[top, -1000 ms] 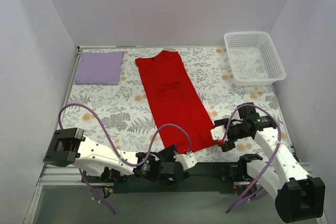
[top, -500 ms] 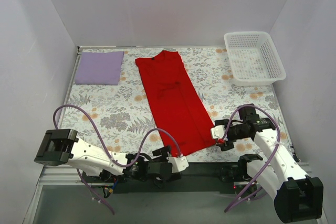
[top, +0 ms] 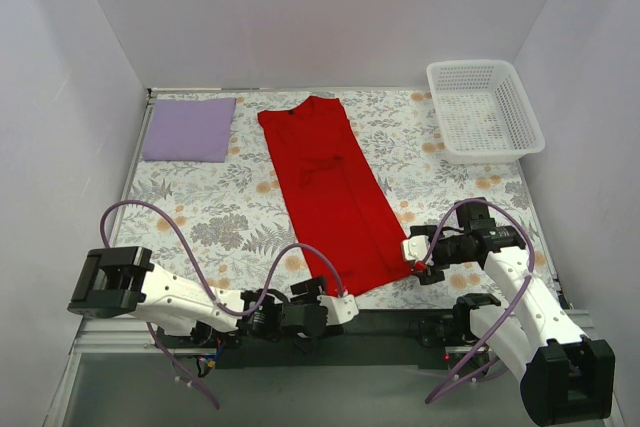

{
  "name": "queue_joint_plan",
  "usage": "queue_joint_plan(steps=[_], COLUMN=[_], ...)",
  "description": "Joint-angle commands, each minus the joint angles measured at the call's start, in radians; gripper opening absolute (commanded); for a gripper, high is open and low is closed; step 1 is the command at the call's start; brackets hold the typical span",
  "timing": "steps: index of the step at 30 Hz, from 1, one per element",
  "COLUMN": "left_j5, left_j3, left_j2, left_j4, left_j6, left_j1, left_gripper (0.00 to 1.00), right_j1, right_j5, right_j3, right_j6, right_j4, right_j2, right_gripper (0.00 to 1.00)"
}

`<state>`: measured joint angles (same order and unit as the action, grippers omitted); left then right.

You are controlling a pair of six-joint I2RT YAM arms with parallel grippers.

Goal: Fold and stack the t-shirts

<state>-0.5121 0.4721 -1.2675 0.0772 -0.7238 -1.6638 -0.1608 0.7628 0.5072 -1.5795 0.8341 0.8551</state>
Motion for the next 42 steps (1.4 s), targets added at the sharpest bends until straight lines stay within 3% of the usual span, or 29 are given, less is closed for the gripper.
queue_joint_plan(steps=[1,6,15,30,34,36,37,42], left_j5=[-0.002,0.061,0.184,0.213,0.201,0.195,0.198,0.192], left_j3=[0.011,0.069,0.106,0.125,0.128,0.131,0.131,0.125], left_j2=[0.020,-0.012,-0.124,-0.271,-0.270,-0.270,-0.268,-0.250], left_j4=[-0.059,-0.111,-0.180,-0.191,-0.176,-0.165,-0.163,-0.163], left_j6=[0.043,0.092,0.133,0.144,0.143,0.142,0.142,0.146], left_j1=[0.025,0.071,0.180,0.188,0.188,0.188,0.188,0.190], left_gripper=[0.71,0.70,0.58,0.43,0.29,0.05,0.00,0.00], right_j1=[0.007,0.012,0.026,0.037,0.037,0.038,0.037,0.035], right_j5=[0.035,0.038,0.041,0.041,0.038,0.036,0.030,-0.003], right_j3=[-0.010,-0.010,-0.016,-0.024,-0.042,-0.047,-0.048,-0.055], right_j6=[0.006,0.003,-0.004,-0.017,-0.057,-0.088,-0.103,-0.215], right_j4=[-0.013,-0.015,-0.015,-0.012,-0.010,-0.009,-0.009,-0.001], right_j2=[-0.008,-0.005,-0.011,-0.001,-0.002,0.002,0.005,0.057], right_gripper=[0.82,0.82,0.81,0.81,0.80,0.79,0.79,0.77])
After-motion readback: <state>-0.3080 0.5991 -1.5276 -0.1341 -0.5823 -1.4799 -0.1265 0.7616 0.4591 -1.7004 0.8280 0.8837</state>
